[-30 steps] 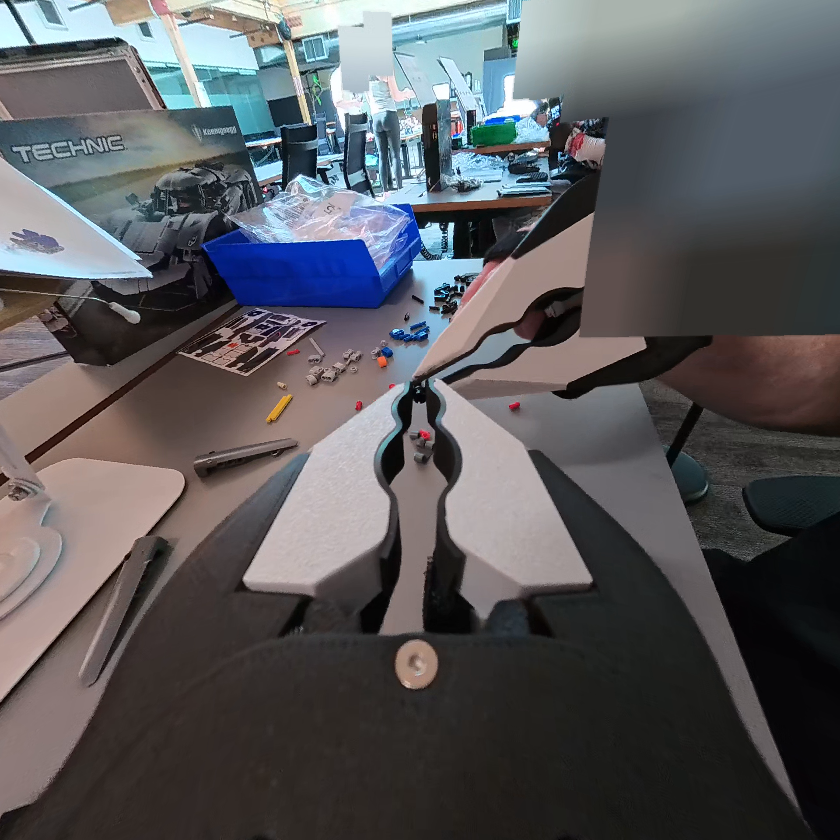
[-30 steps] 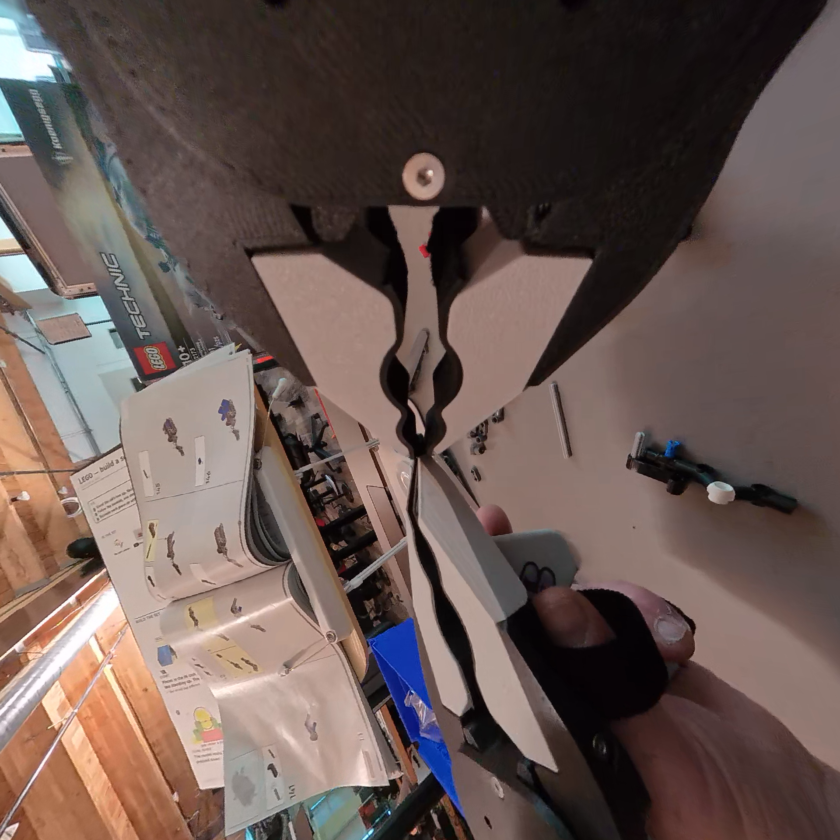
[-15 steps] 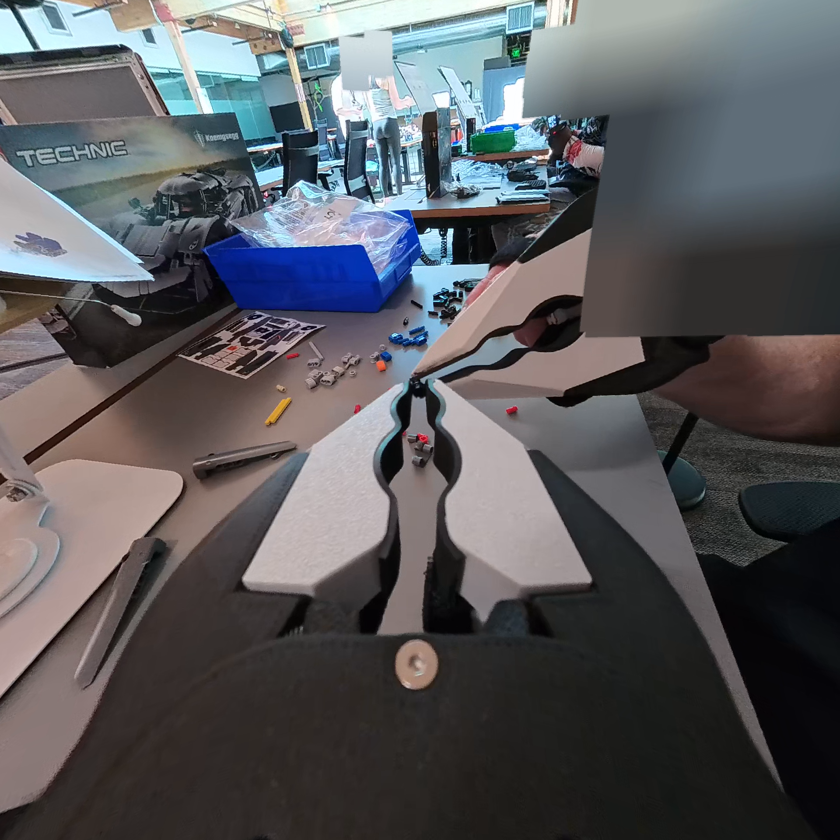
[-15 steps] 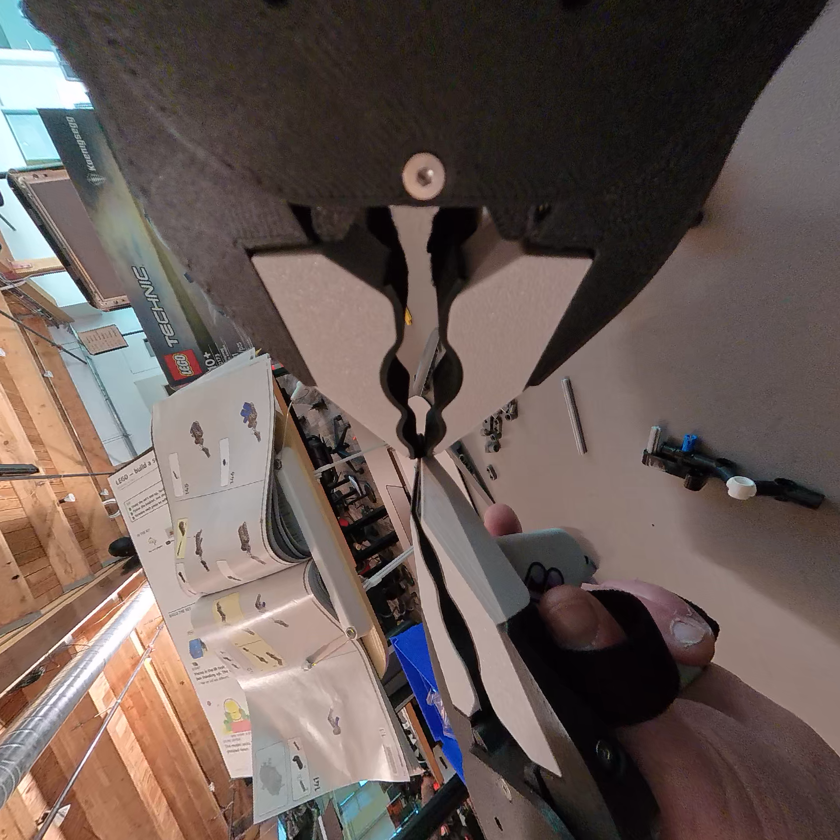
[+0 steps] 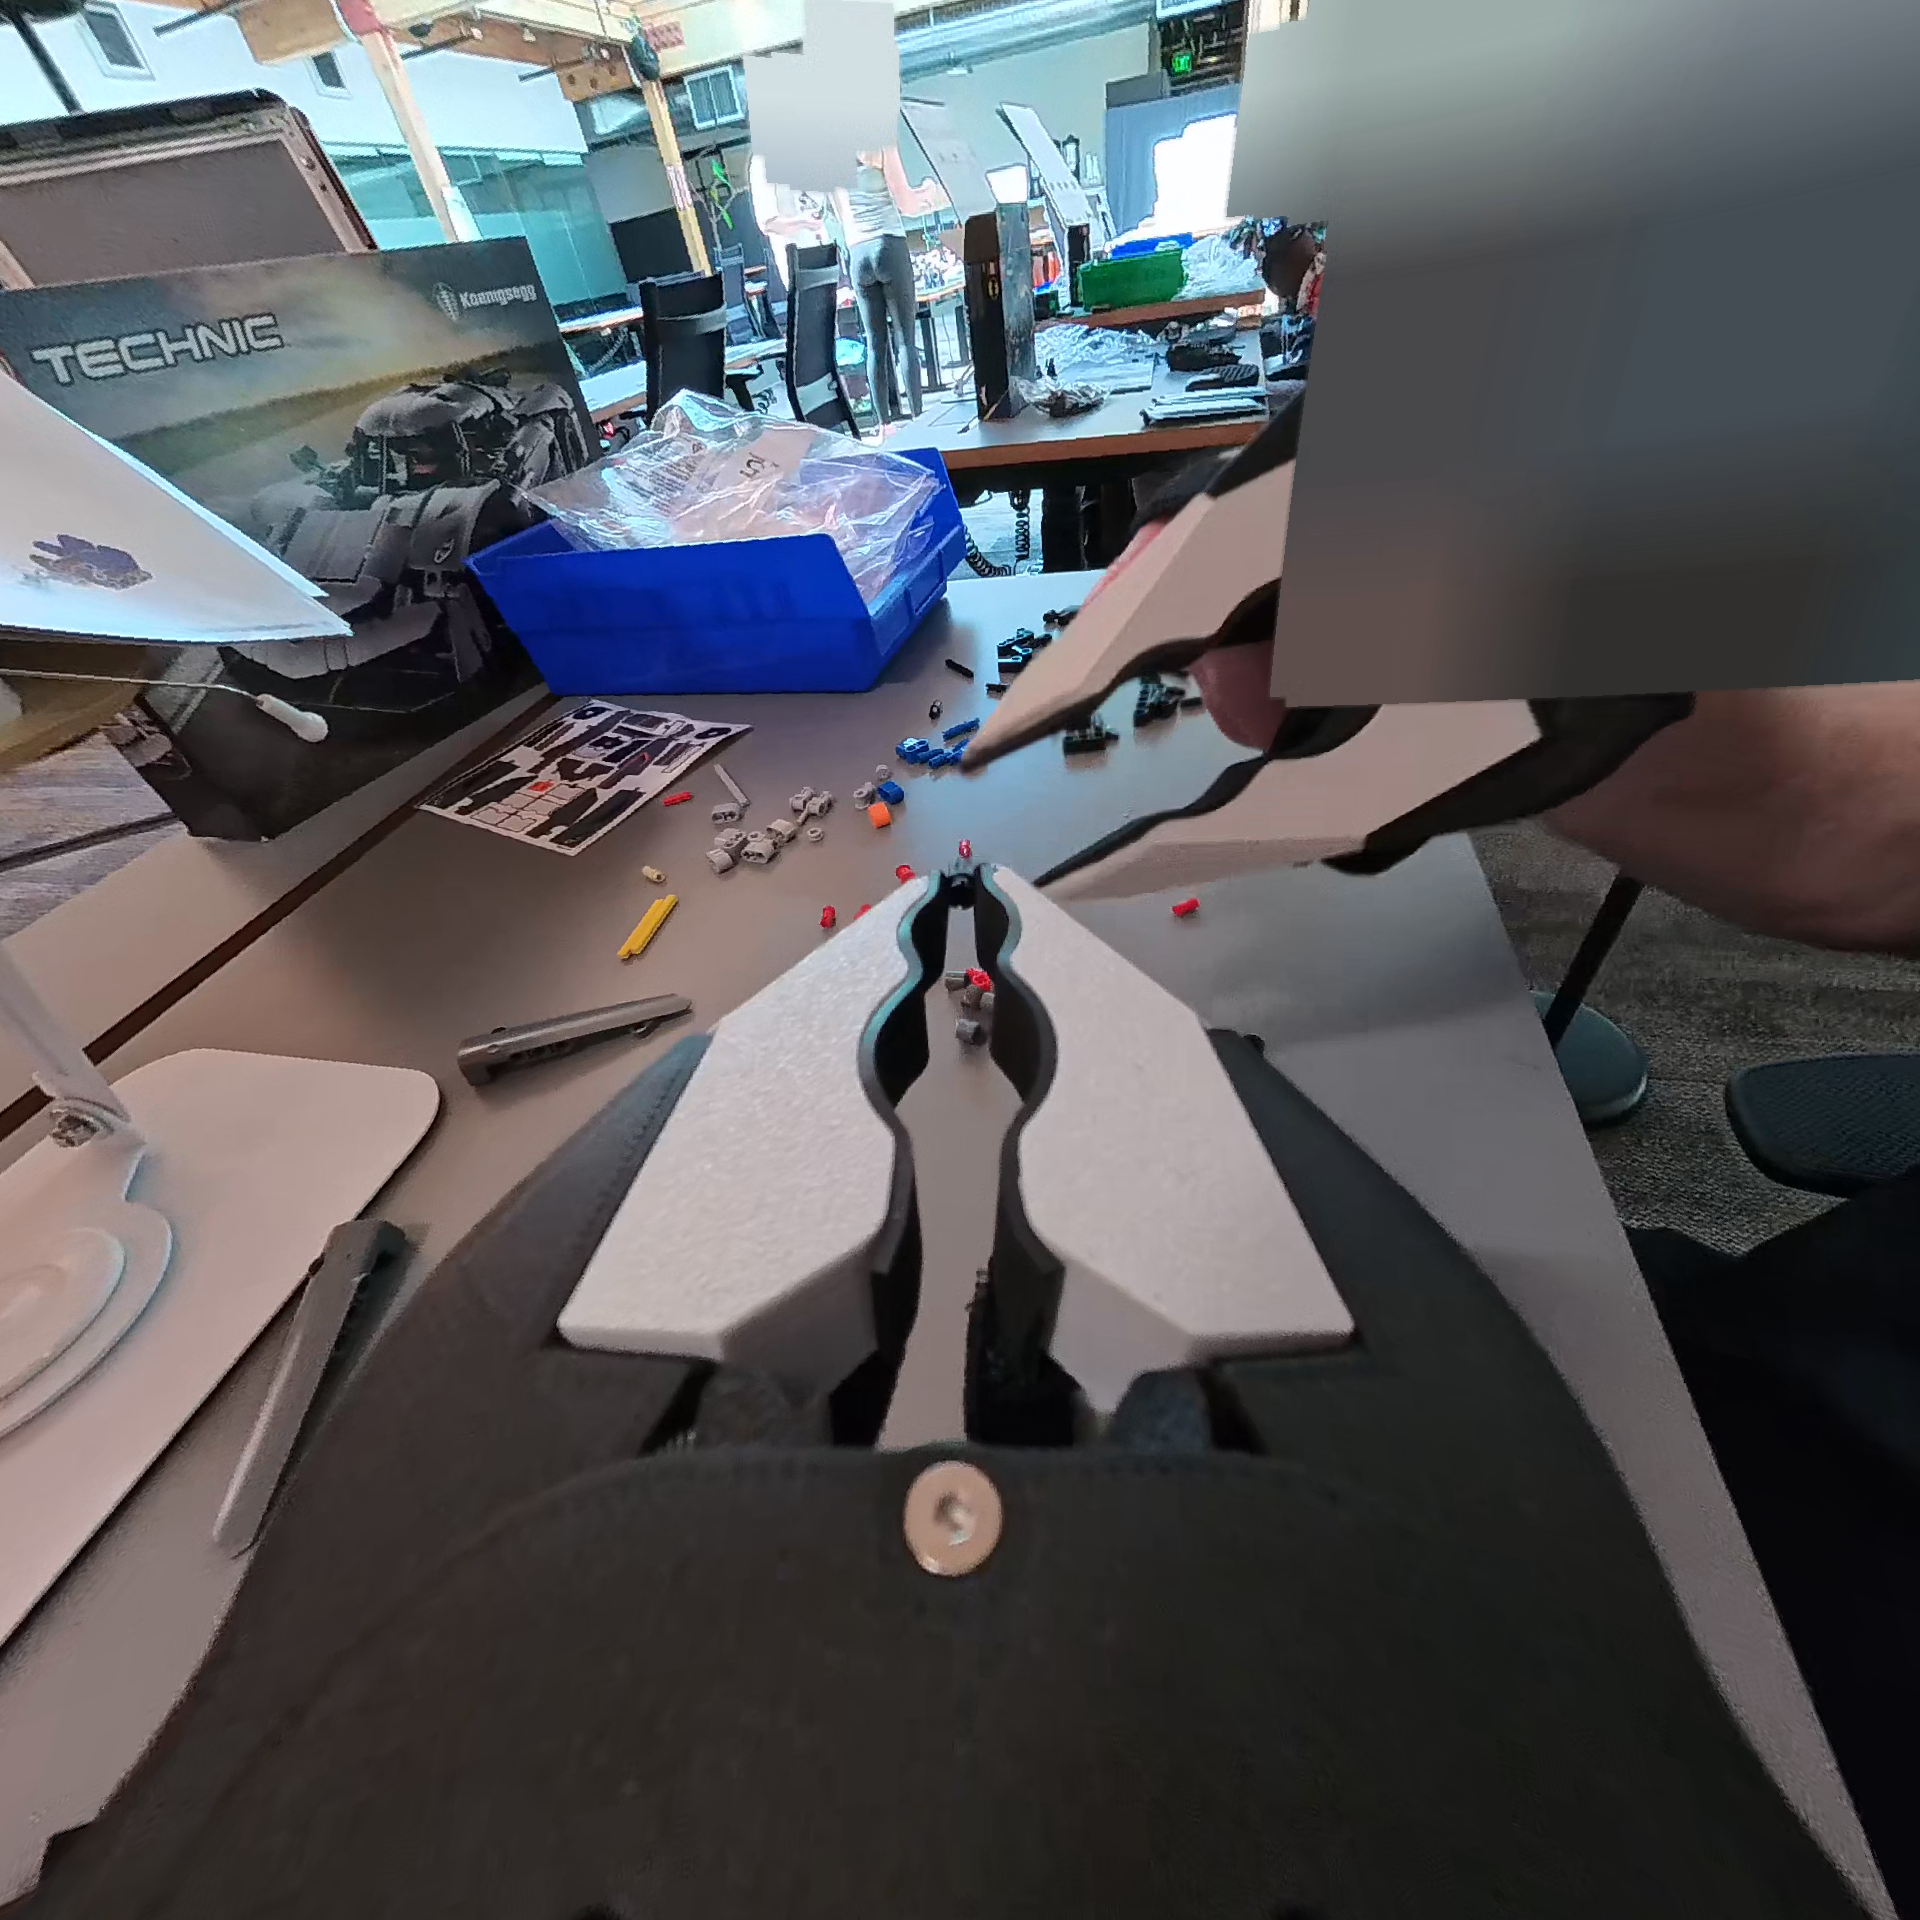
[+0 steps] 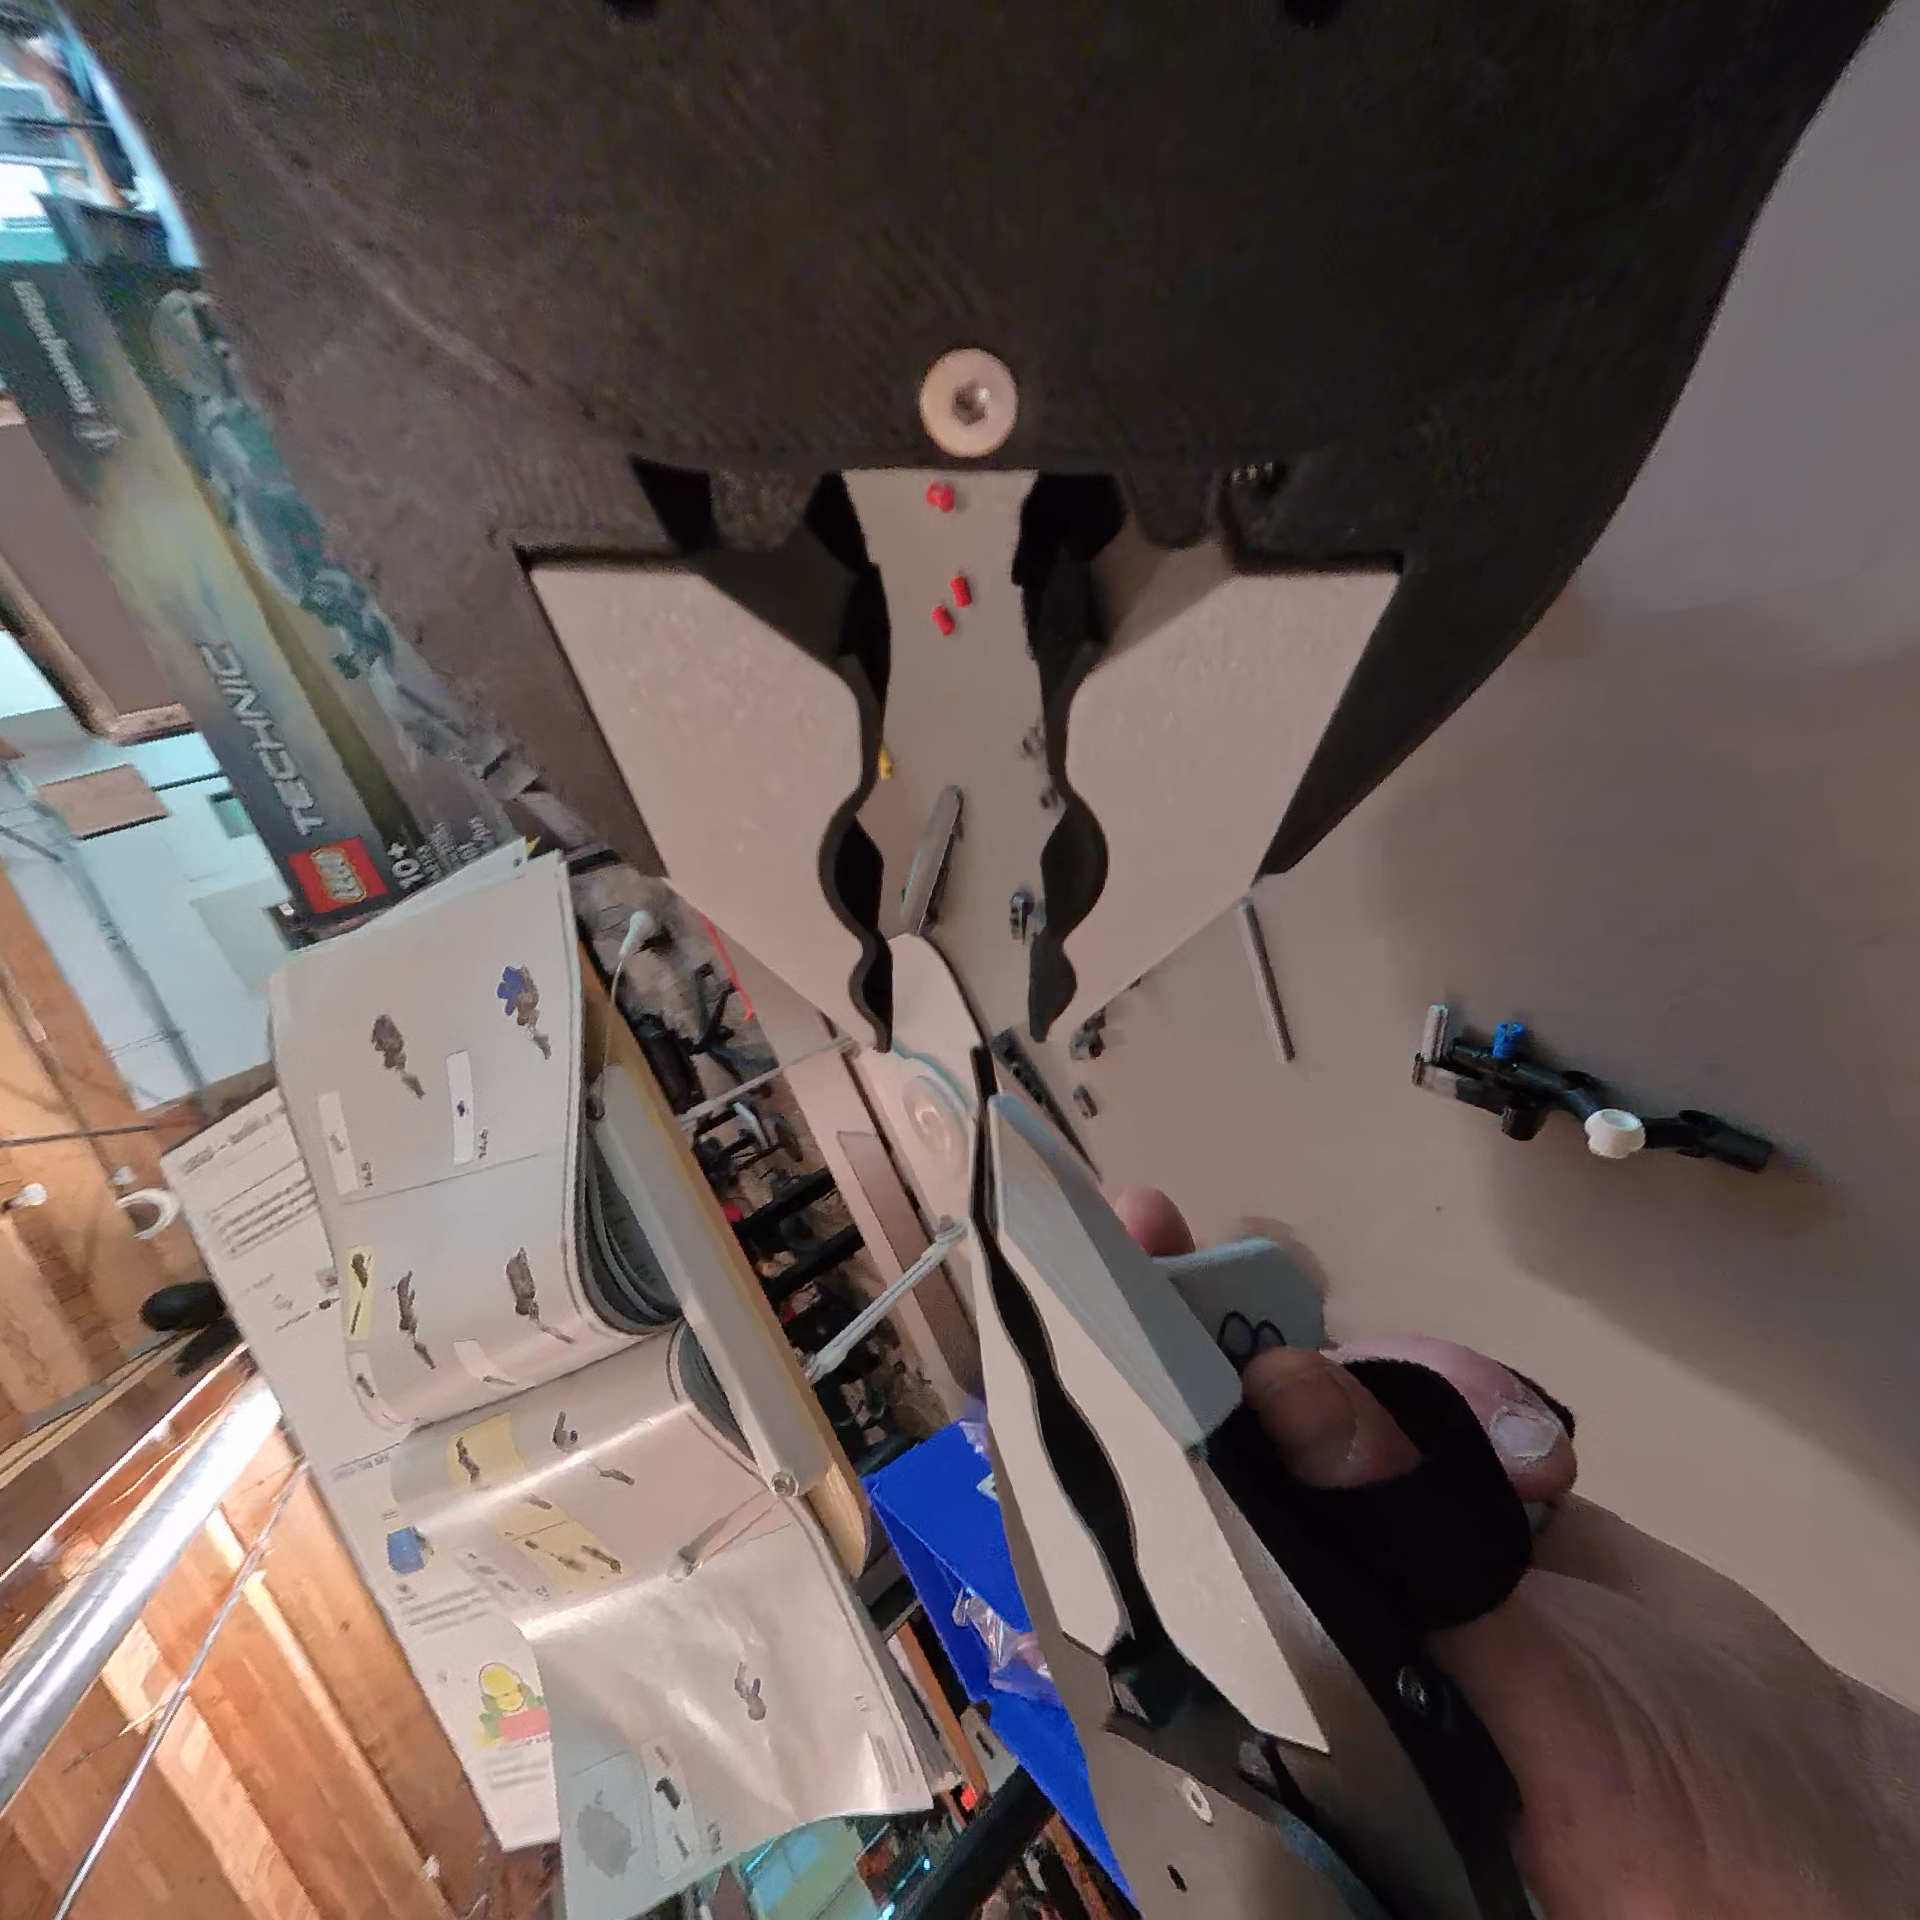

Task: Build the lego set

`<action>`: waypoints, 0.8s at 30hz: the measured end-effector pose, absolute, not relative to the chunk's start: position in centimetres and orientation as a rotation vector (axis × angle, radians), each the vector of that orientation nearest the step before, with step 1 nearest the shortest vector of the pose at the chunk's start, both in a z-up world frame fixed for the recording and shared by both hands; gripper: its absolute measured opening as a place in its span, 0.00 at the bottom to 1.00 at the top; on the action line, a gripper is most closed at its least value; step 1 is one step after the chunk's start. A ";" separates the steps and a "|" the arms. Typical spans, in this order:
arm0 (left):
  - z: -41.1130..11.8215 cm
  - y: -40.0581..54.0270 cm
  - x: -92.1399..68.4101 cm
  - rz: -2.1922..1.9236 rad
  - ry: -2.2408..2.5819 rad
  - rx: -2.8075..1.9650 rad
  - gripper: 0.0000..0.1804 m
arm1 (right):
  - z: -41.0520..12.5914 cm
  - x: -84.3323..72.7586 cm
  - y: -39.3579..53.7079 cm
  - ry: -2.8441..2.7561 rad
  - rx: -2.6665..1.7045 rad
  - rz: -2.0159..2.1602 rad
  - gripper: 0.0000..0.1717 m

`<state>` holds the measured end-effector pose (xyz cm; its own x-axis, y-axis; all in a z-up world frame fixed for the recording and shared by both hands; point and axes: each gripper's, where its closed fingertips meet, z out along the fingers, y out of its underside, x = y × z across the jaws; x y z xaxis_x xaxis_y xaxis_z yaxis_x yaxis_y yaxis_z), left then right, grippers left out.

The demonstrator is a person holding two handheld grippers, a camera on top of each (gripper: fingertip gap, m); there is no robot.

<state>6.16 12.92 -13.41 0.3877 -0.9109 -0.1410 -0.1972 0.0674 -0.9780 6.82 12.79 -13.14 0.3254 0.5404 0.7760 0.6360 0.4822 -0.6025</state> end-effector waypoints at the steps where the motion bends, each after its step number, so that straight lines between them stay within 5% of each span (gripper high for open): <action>1: -13.5 12.9 6.2 -0.731 1.077 -1.425 0.01 | -13.3 7.4 12.7 -1.331 -1.183 -0.068 0.14; 7: -14.7 12.1 6.6 -0.699 1.188 -1.432 0.01 | -17.9 11.6 10.4 -1.434 -1.520 0.292 0.22; 24: -20.4 7.3 11.5 -0.473 1.760 -1.402 0.02 | -26.2 13.6 7.9 -1.506 -1.842 0.511 0.13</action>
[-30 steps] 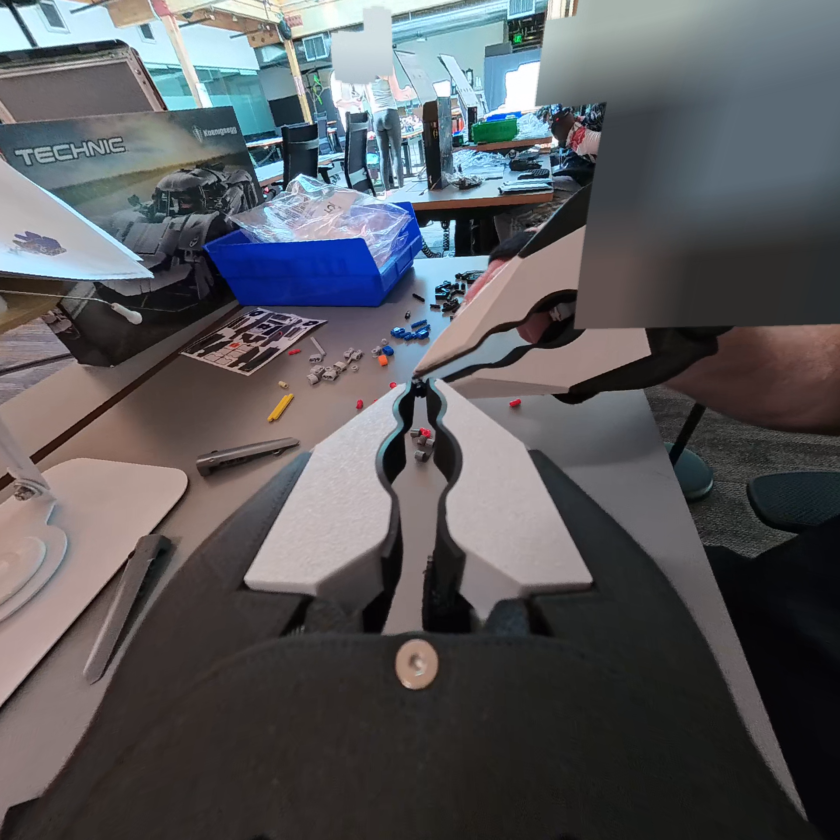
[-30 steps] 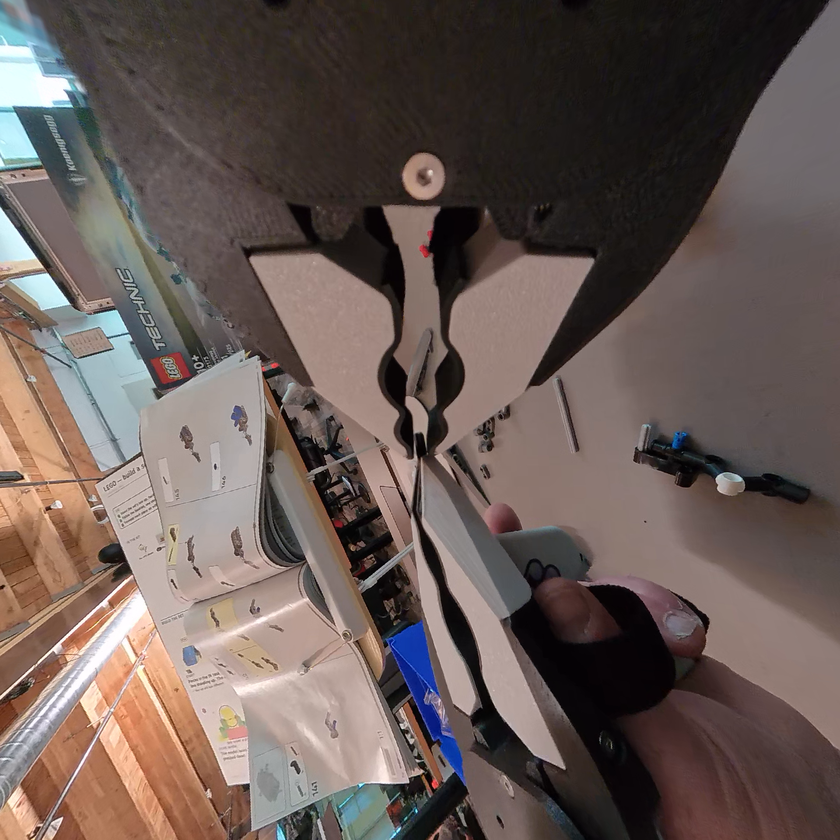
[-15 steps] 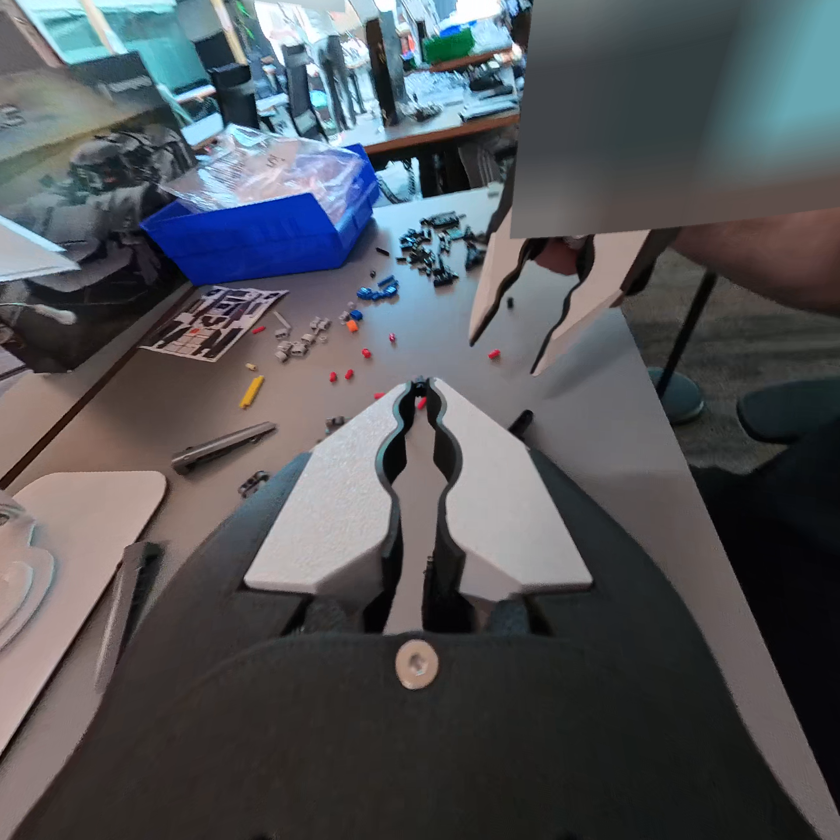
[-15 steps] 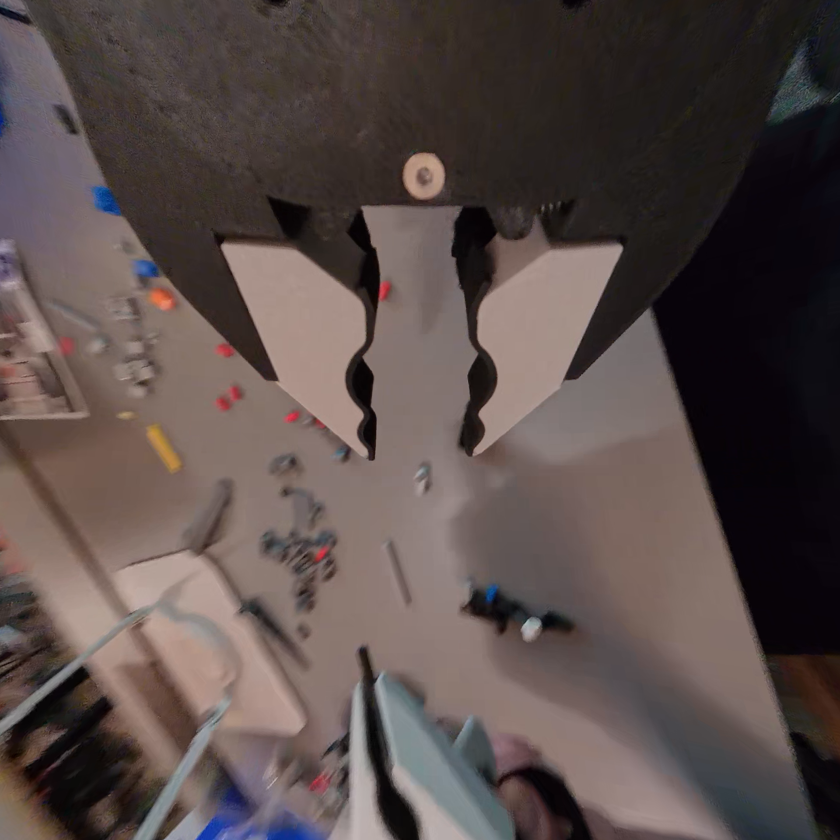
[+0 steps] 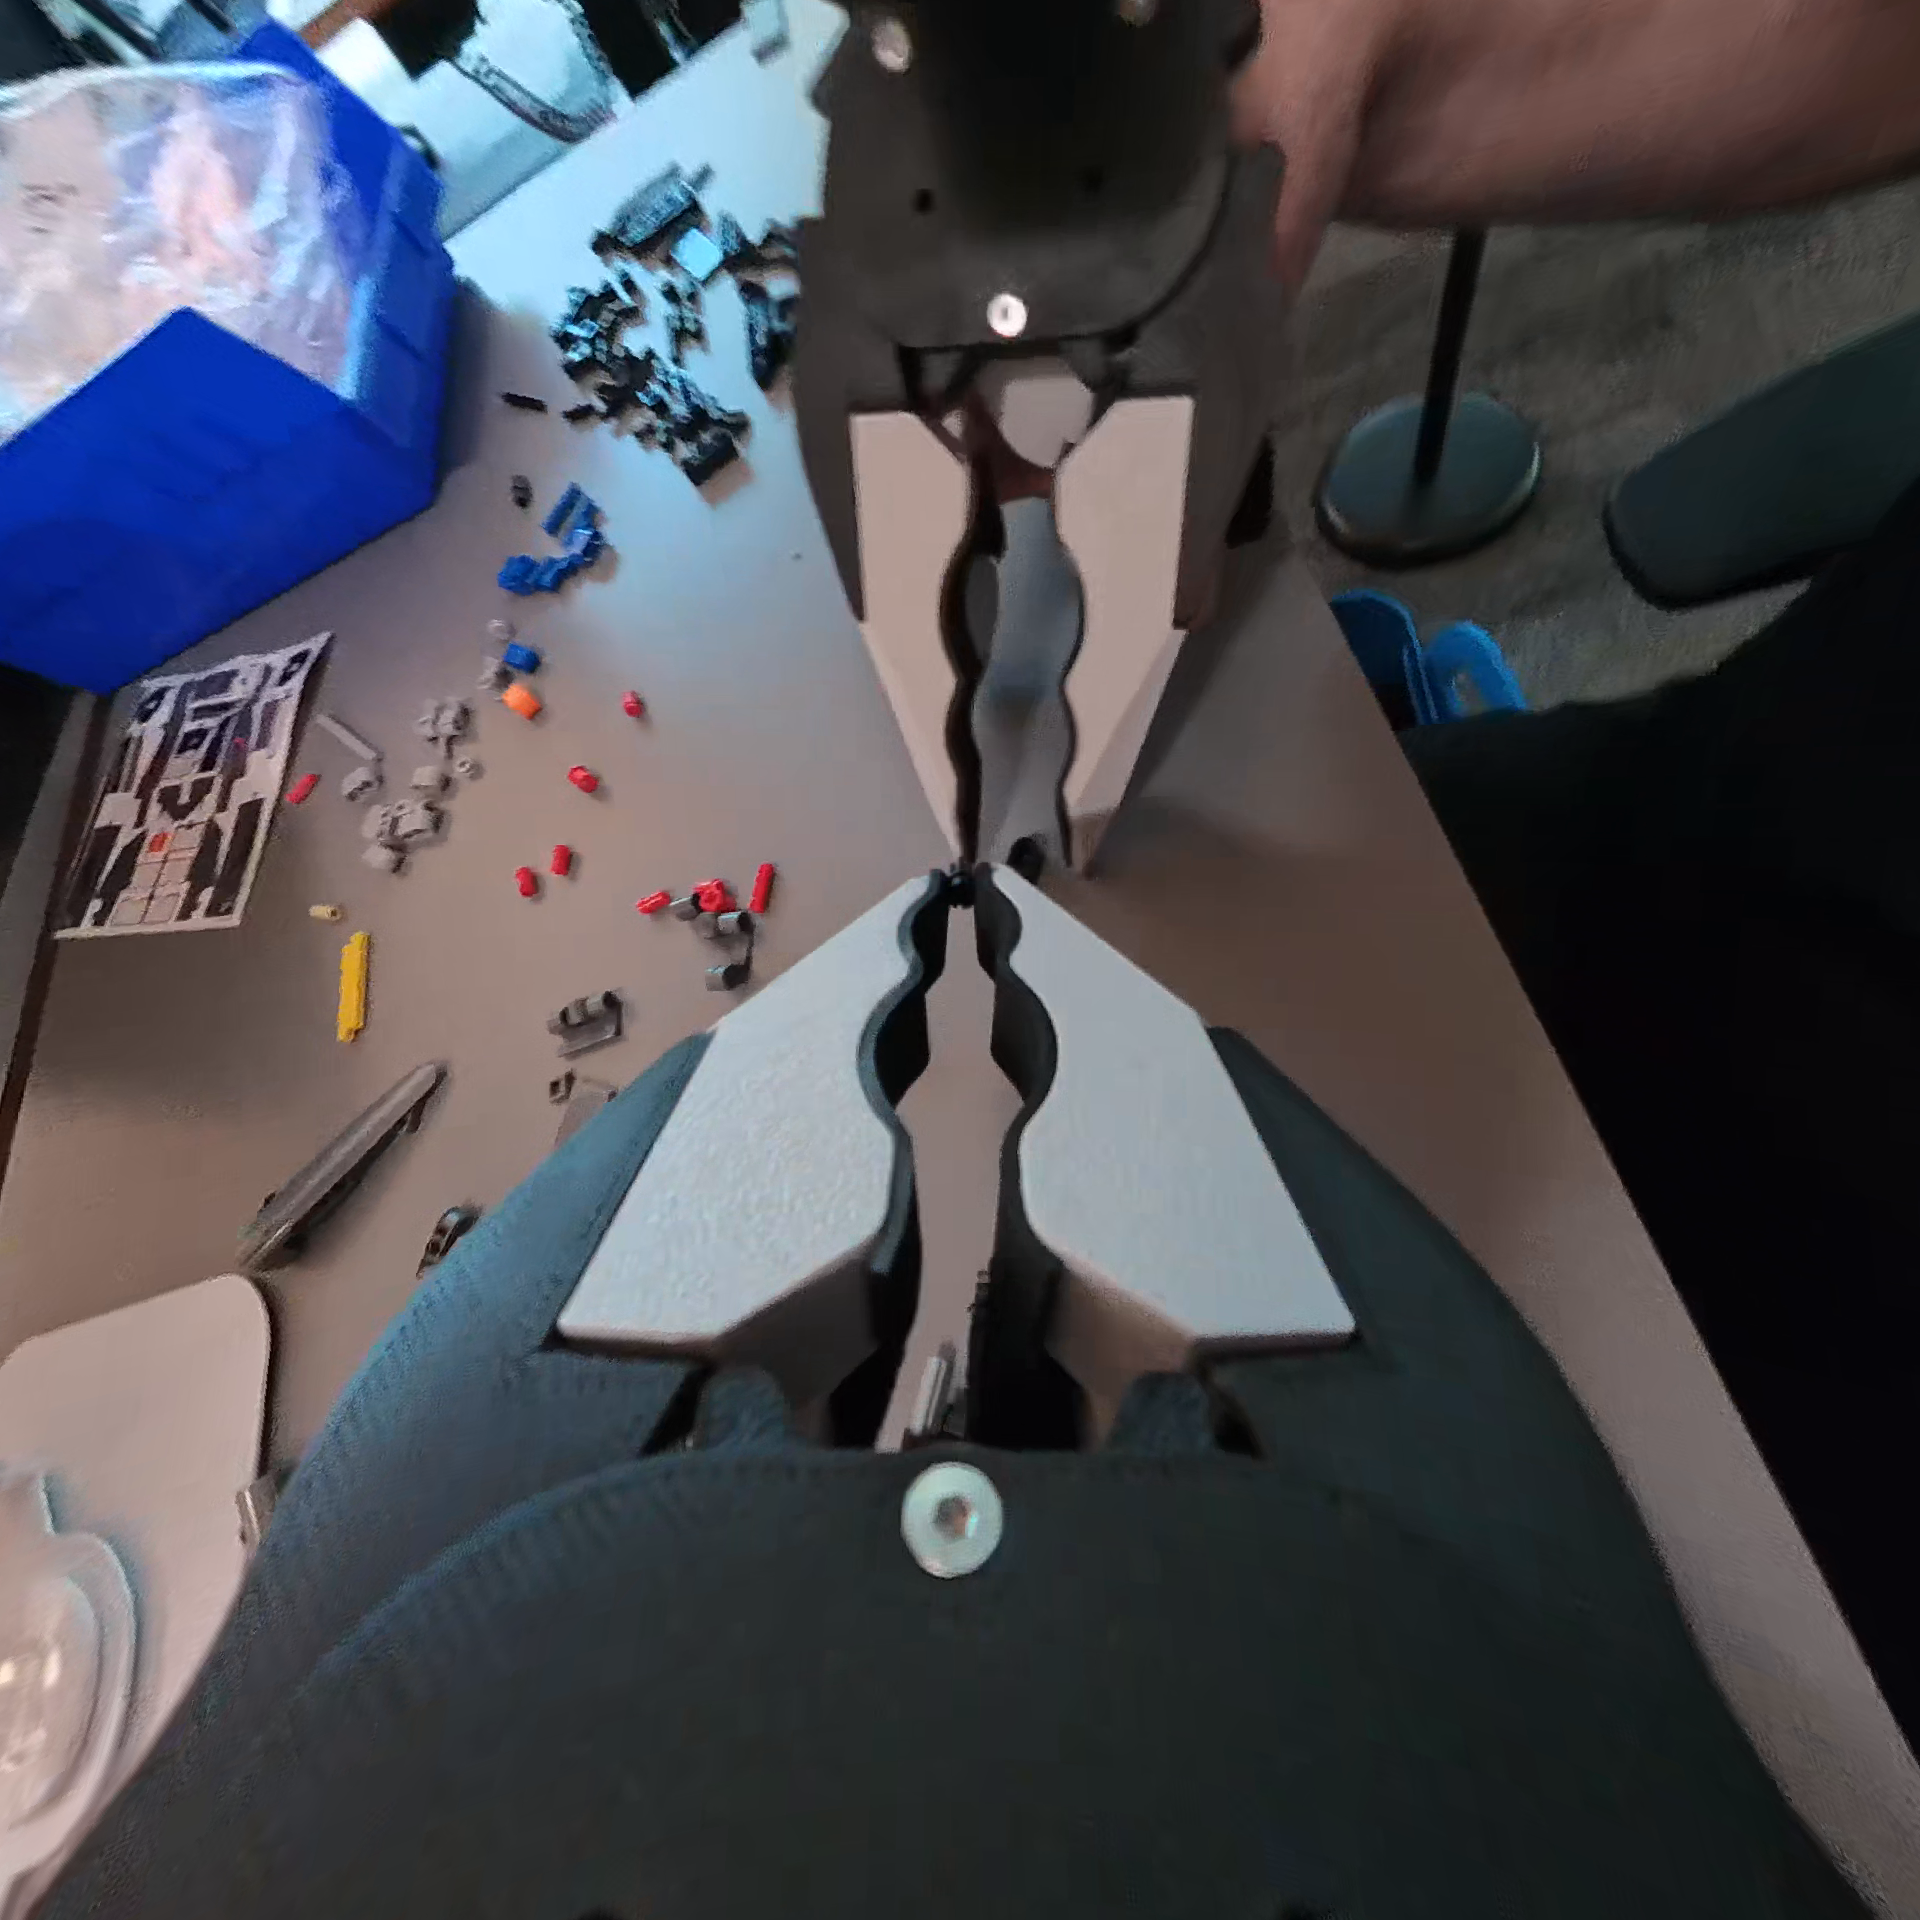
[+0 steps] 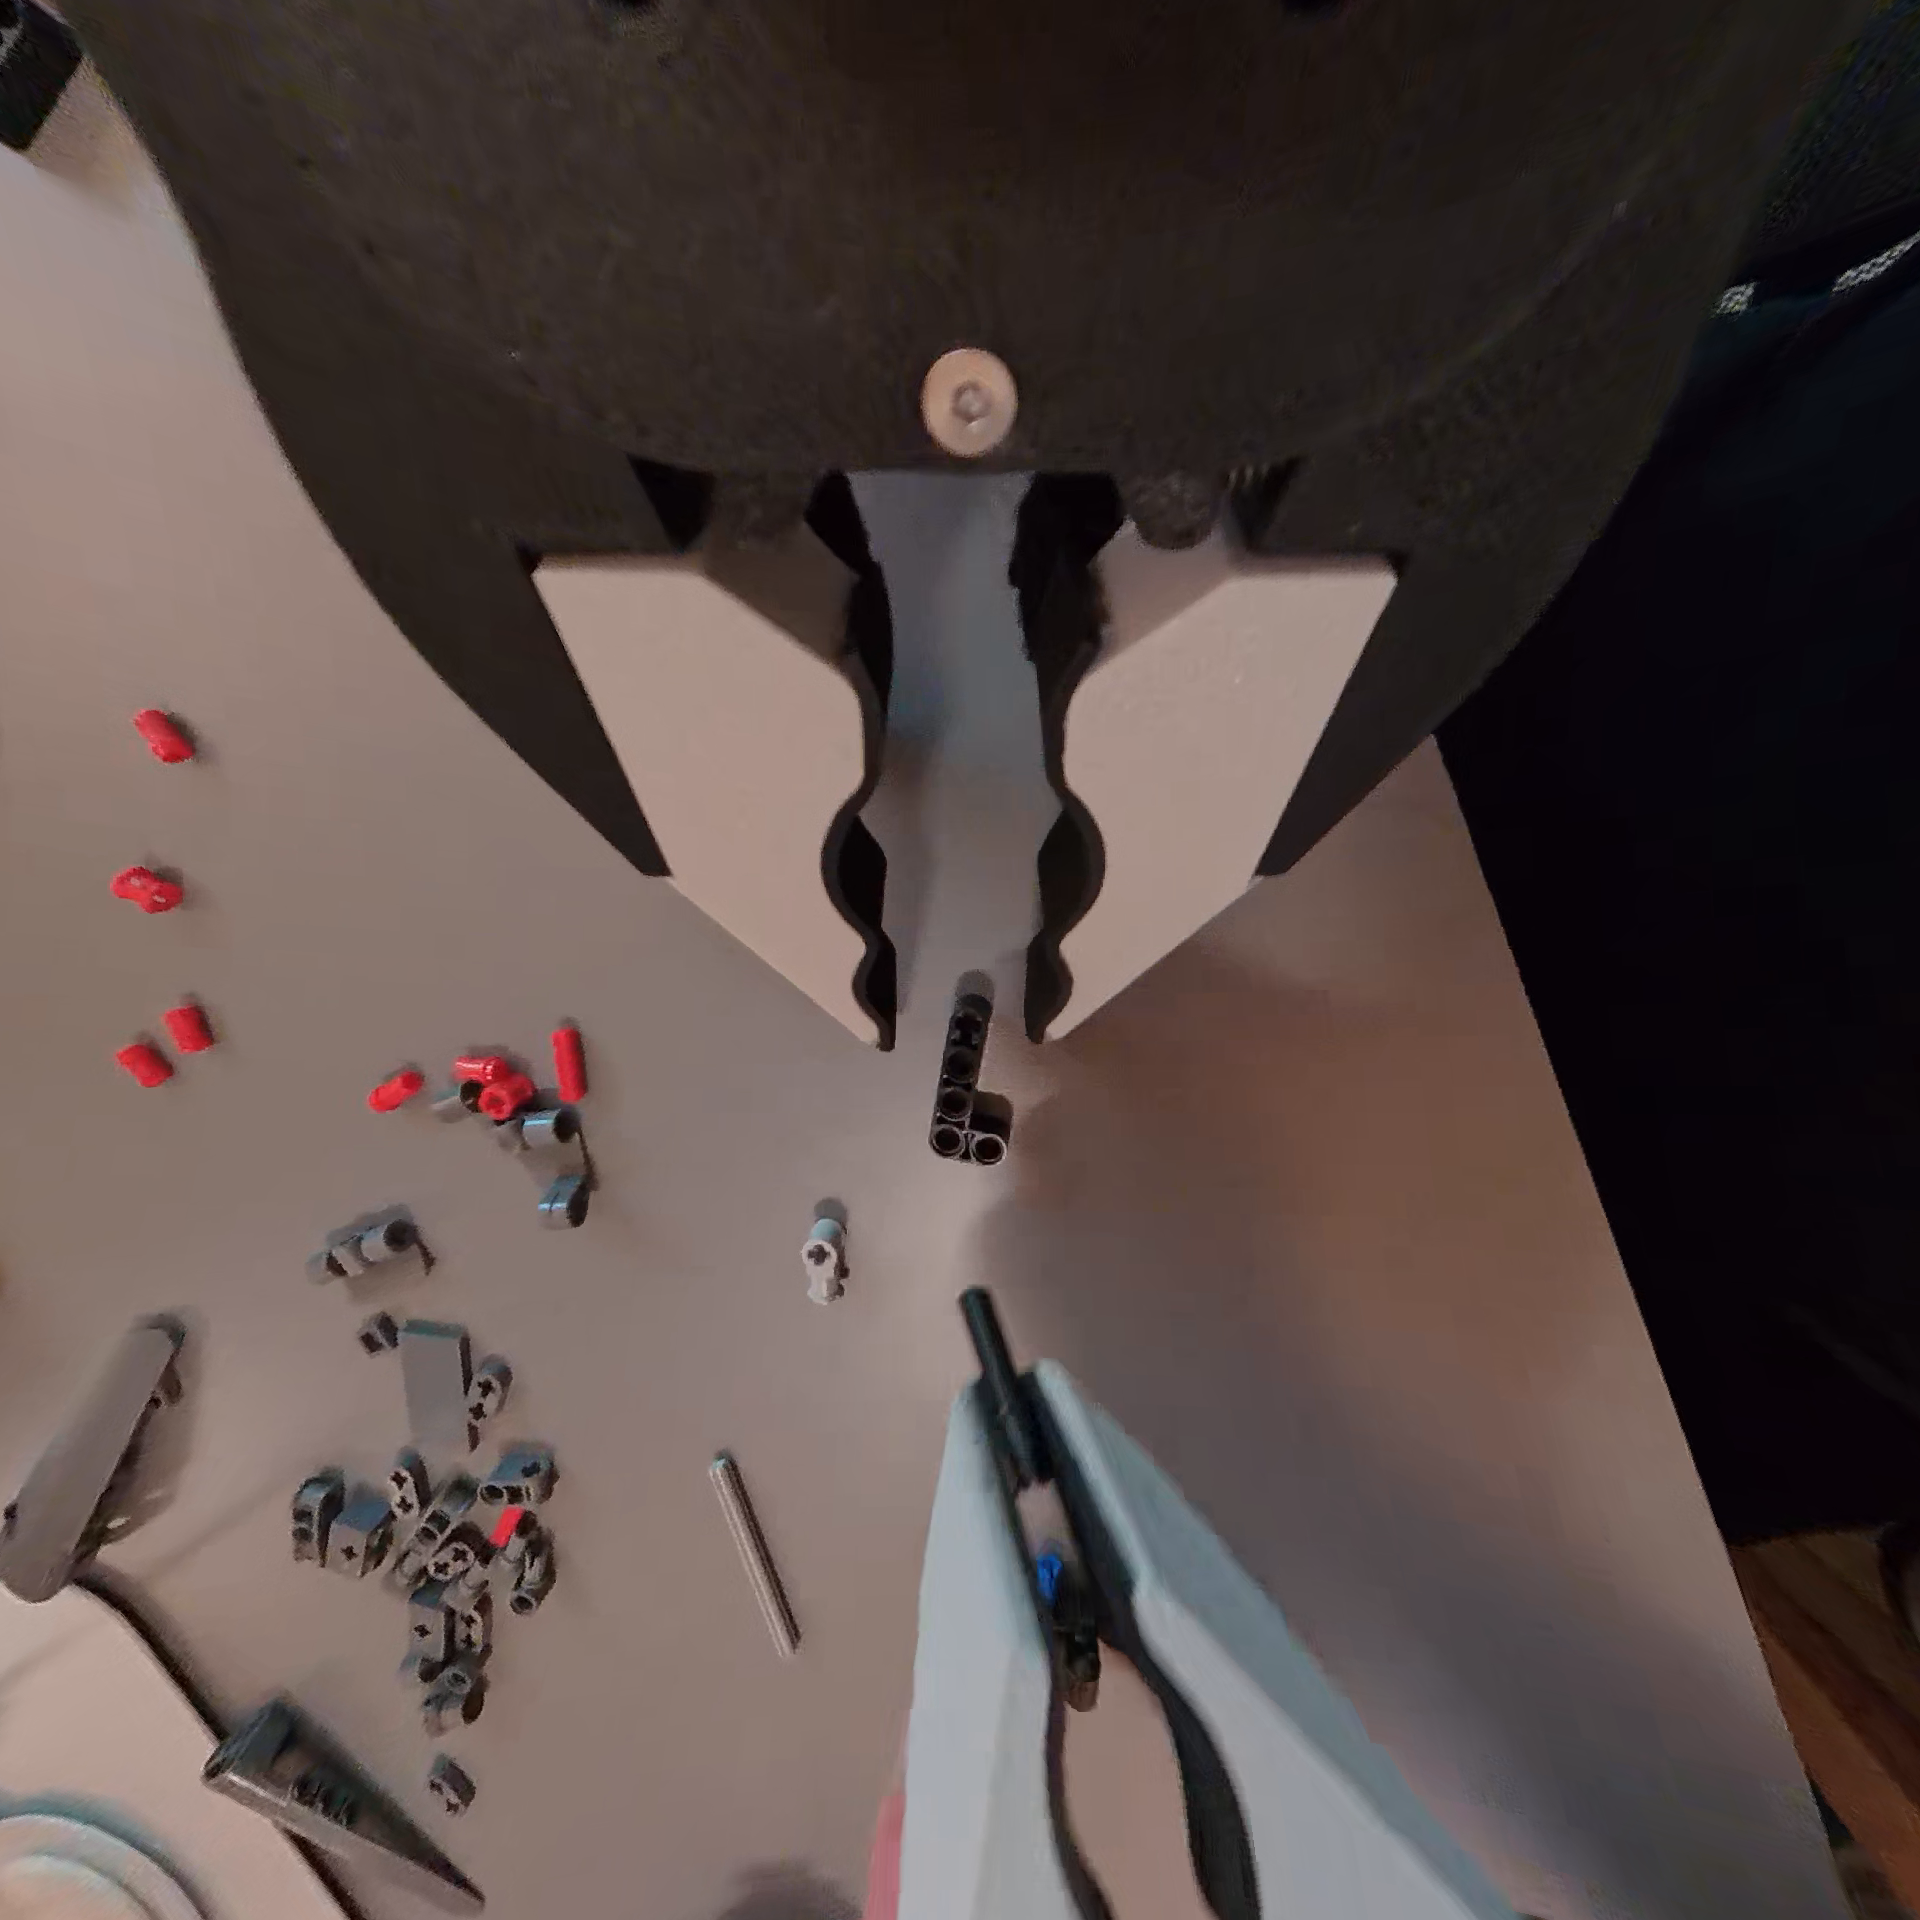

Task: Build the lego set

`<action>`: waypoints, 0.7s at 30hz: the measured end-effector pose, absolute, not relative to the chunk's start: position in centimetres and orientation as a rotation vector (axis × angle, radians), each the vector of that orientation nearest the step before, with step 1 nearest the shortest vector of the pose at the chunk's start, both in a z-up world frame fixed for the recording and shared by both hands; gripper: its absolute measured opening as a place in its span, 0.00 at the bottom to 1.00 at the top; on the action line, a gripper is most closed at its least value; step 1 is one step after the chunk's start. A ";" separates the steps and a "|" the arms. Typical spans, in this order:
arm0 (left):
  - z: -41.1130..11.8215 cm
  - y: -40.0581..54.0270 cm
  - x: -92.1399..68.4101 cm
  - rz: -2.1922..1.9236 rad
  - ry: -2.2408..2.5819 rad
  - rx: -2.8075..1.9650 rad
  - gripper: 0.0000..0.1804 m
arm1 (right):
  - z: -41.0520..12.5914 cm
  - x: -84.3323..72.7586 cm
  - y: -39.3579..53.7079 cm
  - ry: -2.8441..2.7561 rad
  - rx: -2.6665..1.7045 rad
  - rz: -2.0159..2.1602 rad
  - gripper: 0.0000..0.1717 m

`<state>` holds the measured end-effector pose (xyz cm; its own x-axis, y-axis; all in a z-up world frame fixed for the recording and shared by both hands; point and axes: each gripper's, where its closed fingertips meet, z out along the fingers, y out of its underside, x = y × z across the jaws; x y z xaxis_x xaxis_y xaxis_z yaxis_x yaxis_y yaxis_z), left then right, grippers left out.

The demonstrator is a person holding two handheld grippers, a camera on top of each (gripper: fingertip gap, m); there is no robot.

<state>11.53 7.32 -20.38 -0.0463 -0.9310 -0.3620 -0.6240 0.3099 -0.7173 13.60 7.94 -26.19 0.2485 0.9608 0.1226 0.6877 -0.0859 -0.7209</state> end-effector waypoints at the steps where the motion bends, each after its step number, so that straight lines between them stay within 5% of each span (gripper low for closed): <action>1: -20.9 7.1 11.8 -0.462 1.800 -1.402 0.01 | -26.2 13.6 8.0 -1.502 -1.843 0.513 0.13; 12: -23.8 7.2 13.6 -0.274 2.037 -1.336 0.01 | -26.3 13.5 7.9 -1.491 -1.828 0.549 0.05; 21: -24.2 7.3 14.2 -0.242 2.149 -1.322 0.01 | -26.0 16.0 7.4 -1.476 -1.815 0.539 0.14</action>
